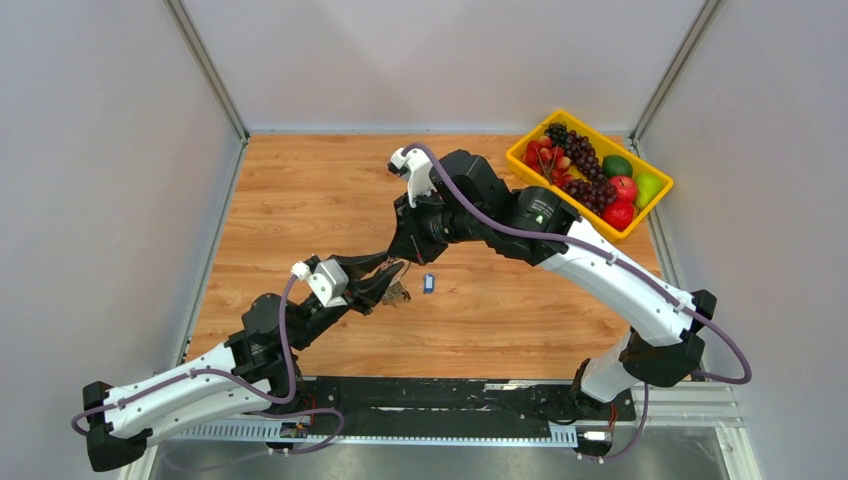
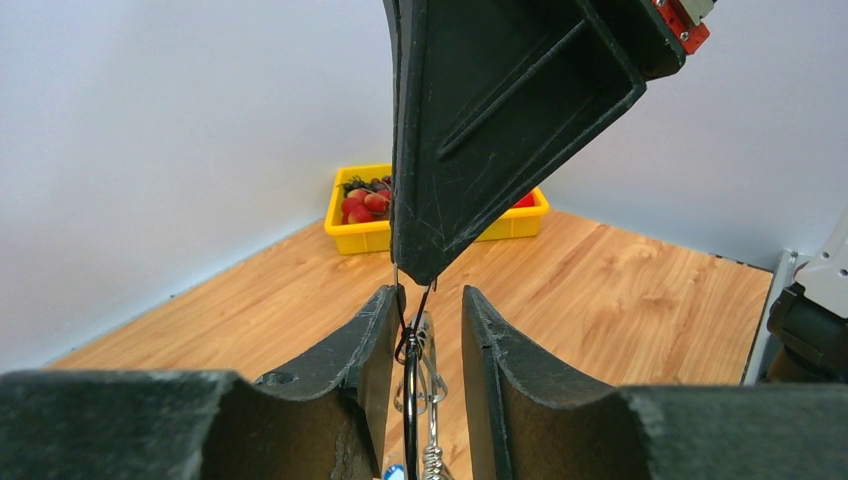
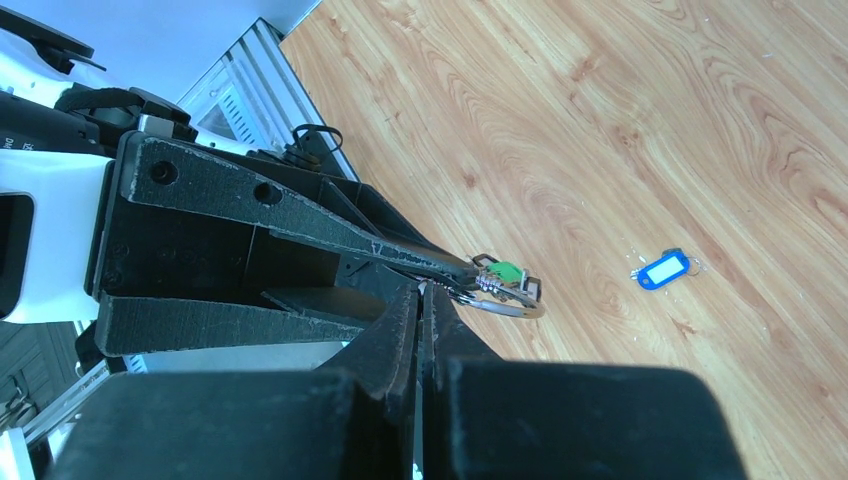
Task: Put the keys on the keyring
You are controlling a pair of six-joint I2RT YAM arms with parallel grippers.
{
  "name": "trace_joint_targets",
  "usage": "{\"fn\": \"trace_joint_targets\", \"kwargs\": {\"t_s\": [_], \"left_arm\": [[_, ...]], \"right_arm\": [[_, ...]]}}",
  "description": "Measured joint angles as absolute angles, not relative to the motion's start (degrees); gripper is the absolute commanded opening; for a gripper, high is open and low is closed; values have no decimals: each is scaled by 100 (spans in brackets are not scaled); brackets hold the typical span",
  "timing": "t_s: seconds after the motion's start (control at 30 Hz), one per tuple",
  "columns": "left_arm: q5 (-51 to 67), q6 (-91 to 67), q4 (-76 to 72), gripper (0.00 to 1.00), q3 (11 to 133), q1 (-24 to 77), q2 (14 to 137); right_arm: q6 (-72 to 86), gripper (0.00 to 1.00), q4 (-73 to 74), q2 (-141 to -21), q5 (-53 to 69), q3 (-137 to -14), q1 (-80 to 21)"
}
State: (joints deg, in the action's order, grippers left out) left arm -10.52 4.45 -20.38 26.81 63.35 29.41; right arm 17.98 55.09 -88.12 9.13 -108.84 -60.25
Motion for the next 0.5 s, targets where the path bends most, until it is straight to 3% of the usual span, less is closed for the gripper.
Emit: {"fn": "trace_joint_targets", "kwargs": {"t_s": [0.5], "left_arm": [[-1085, 443, -1907, 40, 2681, 6335, 2904]], "right_arm": [[1798, 0, 5511, -8890, 913, -10969, -6075]]}}
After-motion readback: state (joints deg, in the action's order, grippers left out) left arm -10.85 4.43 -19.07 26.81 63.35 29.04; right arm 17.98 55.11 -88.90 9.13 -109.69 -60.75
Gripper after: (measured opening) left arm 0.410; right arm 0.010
